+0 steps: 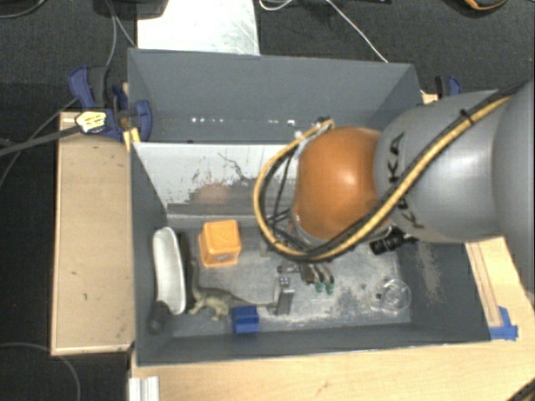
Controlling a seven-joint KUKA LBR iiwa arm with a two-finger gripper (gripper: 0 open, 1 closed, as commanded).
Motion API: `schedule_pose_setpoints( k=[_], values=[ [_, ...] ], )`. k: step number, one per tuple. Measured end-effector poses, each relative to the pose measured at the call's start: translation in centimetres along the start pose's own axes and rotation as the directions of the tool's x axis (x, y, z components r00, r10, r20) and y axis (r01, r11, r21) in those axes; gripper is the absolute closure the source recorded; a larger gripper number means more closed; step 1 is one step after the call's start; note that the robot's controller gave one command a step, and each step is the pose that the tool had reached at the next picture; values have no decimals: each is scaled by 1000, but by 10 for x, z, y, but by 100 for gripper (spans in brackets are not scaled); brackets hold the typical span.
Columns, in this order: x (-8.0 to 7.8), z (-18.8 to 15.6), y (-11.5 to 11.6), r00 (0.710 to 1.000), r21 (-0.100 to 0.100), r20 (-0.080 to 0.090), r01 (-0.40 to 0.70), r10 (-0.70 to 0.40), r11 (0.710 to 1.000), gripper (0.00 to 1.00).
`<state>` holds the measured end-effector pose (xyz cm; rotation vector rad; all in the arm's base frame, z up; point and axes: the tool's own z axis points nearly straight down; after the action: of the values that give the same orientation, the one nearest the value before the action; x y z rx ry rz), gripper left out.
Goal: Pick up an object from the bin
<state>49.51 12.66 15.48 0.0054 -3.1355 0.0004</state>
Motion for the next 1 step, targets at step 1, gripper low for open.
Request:
schedule_pose_setpoints(
  k=[1],
  values=[
    [-2, -4, -1, 1000, -1, 8, -8, 8, 1000, 0]
  ],
)
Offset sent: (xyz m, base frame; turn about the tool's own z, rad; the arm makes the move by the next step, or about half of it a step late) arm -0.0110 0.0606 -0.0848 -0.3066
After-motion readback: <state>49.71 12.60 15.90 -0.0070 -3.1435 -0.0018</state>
